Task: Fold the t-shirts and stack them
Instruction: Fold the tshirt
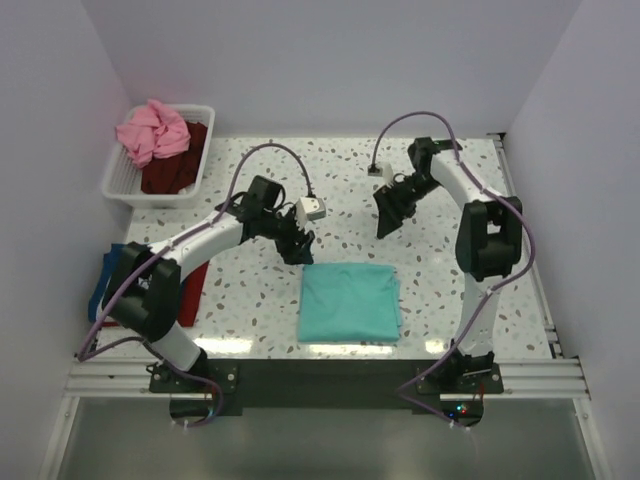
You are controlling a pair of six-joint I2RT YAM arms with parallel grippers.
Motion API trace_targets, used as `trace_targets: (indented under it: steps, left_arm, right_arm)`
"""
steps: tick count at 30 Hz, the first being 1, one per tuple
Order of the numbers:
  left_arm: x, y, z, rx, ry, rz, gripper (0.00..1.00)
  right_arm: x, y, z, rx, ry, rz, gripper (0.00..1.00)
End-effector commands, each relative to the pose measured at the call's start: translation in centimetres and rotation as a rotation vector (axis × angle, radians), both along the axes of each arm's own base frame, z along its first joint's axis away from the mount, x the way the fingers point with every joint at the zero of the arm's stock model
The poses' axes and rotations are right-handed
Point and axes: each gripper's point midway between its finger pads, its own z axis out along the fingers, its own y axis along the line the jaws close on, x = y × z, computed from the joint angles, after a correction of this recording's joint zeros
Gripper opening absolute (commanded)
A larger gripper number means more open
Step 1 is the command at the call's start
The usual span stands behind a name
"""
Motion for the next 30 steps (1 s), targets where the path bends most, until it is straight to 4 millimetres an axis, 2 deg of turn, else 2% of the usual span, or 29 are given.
trace_targets:
  steps: [1,3,5,6,13,14,17,18,20,21,23,24,26,28,29,30]
  left_arm:
    - [-1.1,-0.9,-0.3,-0.03,0.173,0.026,0.7]
    - [-1.0,-0.6,-1.9,-0.006,0.23,0.059,0.71]
    - [-1.1,-0.3,-3.4,0.015,0.275,0.085,0.72]
    - [-1.2,-0.3,-3.9,0.021,0.289,0.094,0.72]
    - [-1.0,0.0,-6.6,0.057,0.352,0.159,0.68]
    - [-1.1,0.0,-7.2,0.062,0.375,0.169,0.66]
    - [-1.0,0.1,-8.2,0.062,0.424,0.197,0.51]
    - [-0.7,0.1,-8.2,0.056,0.43,0.205,0.41]
    - [0.5,0.4,-8.7,0.051,0.436,0.241,0.31]
    - [1.1,0.4,-8.7,0.041,0.429,0.248,0.22]
    - [2.3,0.9,-9.3,0.037,0.434,0.281,0.13]
    - [3.3,0.8,-8.9,0.022,0.419,0.284,0.06]
    - [5.2,0.7,-8.4,0.001,0.4,0.296,0.0]
    - [6.2,0.7,-8.6,-0.004,0.395,0.296,0.0]
    - [7.4,0.4,-8.0,-0.012,0.363,0.299,0.0]
    - [8.1,0.3,-7.9,-0.014,0.351,0.301,0.0]
  right_arm:
    - [-5.4,-0.6,-0.5,-0.062,0.08,0.032,0.73]
    - [-6.6,-1.1,-2.3,-0.096,0.105,0.003,0.73]
    - [-7.0,-1.4,-3.1,-0.116,0.103,-0.023,0.73]
    - [-6.9,-1.7,-4.2,-0.143,0.097,-0.058,0.73]
    - [-6.5,-1.5,-7.0,-0.181,0.13,-0.145,0.72]
    - [-6.8,-1.4,-7.6,-0.187,0.15,-0.141,0.66]
    - [-6.5,-1.4,-8.3,-0.195,0.167,-0.153,0.5]
    - [-6.5,-1.4,-8.7,-0.202,0.181,-0.161,0.39]
    - [-5.8,-1.3,-8.9,-0.206,0.164,-0.17,0.28]
    - [-5.1,-1.3,-9.2,-0.207,0.154,-0.179,0.16]
    - [-4.3,-1.3,-9.4,-0.214,0.137,-0.193,0.05]
    - [-3.3,-1.2,-9.5,-0.213,0.12,-0.203,0.0]
    - [-2.4,-1.3,-9.7,-0.225,0.109,-0.212,0.0]
    - [-0.6,-1.1,-9.8,-0.224,0.08,-0.223,0.0]
    - [0.1,-1.2,-9.8,-0.225,0.064,-0.228,0.0]
    - [1.9,-1.1,-9.3,-0.228,0.016,-0.236,0.0]
